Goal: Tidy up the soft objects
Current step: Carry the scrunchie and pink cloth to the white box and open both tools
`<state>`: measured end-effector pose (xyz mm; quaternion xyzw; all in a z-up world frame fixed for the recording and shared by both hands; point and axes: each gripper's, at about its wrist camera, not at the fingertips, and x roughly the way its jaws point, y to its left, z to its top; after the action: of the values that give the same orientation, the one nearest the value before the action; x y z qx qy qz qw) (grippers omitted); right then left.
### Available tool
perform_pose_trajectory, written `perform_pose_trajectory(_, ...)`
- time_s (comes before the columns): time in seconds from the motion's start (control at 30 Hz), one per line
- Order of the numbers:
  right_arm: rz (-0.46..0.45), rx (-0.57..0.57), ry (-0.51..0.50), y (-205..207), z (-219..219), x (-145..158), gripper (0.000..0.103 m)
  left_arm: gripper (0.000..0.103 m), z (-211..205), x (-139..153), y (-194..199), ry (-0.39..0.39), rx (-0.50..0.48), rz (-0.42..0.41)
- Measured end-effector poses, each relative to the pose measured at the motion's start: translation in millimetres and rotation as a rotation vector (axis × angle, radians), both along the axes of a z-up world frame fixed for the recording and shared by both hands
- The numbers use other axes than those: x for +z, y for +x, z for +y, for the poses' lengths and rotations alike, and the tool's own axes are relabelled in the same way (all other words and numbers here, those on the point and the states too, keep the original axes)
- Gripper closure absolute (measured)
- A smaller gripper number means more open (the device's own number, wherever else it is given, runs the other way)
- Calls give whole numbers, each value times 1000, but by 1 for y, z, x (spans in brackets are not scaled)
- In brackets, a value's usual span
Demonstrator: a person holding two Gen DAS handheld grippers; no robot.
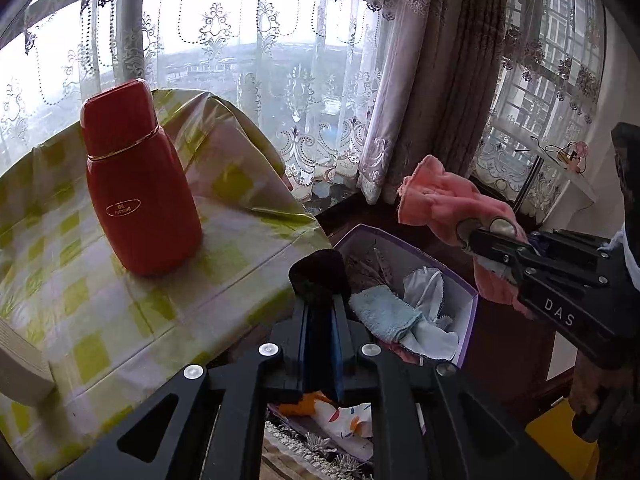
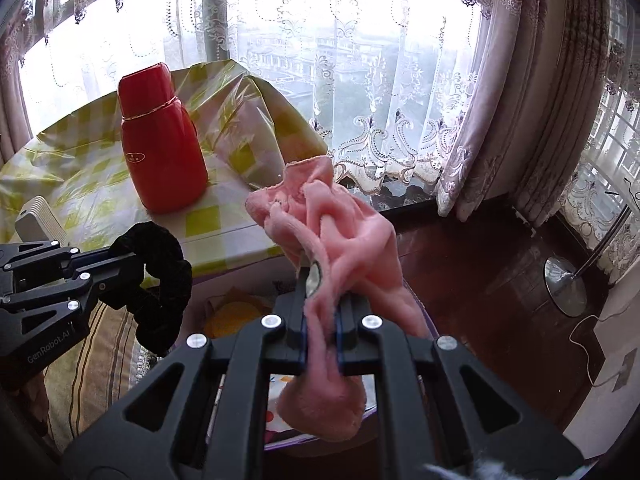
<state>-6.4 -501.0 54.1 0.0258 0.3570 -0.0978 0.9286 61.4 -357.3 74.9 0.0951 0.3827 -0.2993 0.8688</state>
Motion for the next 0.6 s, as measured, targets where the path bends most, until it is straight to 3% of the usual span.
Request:
perform_pose_trajectory(0.07, 5, -11, 6, -1, -3, -3, 87, 81, -5, -5, -1, 11, 4, 10)
perform_pose_trajectory(0.13, 11, -26, 17, -2, -6, -6, 78, 59, -5, -6, -3, 10, 13, 9)
perform_pose_trajectory(0.23, 15, -31, 24, -4, -6, -9, 65, 40, -3, -7, -6, 8, 32, 9)
perform_pose_trajectory(0.37, 12, -43, 17, -10, -2, -10, 46, 36, -4, -14, -10, 14, 51, 40)
perform_pose_trajectory(0.6, 26, -90, 25, -31, 2, -28, 40, 29, 17, -35, -29, 16, 123, 127)
